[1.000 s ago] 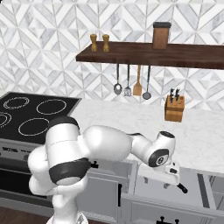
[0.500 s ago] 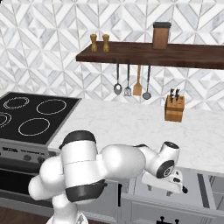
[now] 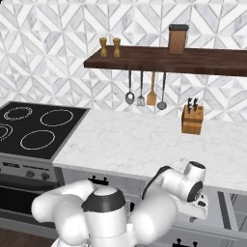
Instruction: Pick up the knife from the drawer and place it on the cutting board. Then place the meat from the plate to the cutting board.
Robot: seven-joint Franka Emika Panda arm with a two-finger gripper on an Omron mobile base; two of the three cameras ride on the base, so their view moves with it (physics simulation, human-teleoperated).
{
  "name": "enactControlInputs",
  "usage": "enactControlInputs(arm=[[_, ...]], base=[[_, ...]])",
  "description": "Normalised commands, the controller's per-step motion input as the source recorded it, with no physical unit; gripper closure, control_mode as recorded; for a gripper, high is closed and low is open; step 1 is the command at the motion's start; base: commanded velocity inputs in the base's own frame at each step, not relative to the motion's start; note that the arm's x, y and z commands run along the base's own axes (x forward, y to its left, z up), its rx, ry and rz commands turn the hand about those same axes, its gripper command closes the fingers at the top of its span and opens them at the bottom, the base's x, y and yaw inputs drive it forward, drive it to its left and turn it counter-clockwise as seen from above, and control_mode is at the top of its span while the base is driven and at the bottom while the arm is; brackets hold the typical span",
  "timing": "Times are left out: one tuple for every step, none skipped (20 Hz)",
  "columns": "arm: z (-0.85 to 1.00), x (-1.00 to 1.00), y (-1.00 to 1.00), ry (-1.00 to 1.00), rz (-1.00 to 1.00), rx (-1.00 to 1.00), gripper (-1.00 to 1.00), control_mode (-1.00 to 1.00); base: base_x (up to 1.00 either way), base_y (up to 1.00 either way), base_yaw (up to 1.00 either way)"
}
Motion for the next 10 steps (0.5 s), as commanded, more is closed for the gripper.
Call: enactControlInputs(arm=[[-0.24,-0.19,-0.23,0.02,0.00,0.00,-1.00,-1.00],[-0.26,-0.19,-0.23,0.00,0.00,0.00,-1.00,-1.00],[-0.30,-0.13,-0.21,0.00,0.00,0.00,-1.00,-1.00],[-0.29,-0.11,-0.19,0.00,0.00,0.00,-1.00,-1.00],[-0.30,-0.11,-0.16,0.00,0.00,0.00,-1.00,-1.00],[-0.28,-0.16,-0.18,0.00,0.00,0.00,-1.00,-1.00],[-0.26,-0.16,-0.18,0.00,0.00,0.00,-1.00,-1.00],[-0.19,-0.29,-0.18,0.02,0.00,0.00,-1.00,-1.00],[-0.15,-0.39,-0.15,0.05,0.00,0.00,-1.00,-1.00],[-0.05,-0.49,-0.13,0.09,0.00,0.00,-1.00,-1.00]], base=[[0.00,0.00,0.00],[0.00,0.00,0.00],[0.00,0.00,0.00],[0.00,0.00,0.00],[0.00,0.00,0.00],[0.00,0.00,0.00],[0.00,0.00,0.00],[0.00,0.00,0.00],[0.00,0.00,0.00],[0.00,0.00,0.00]])
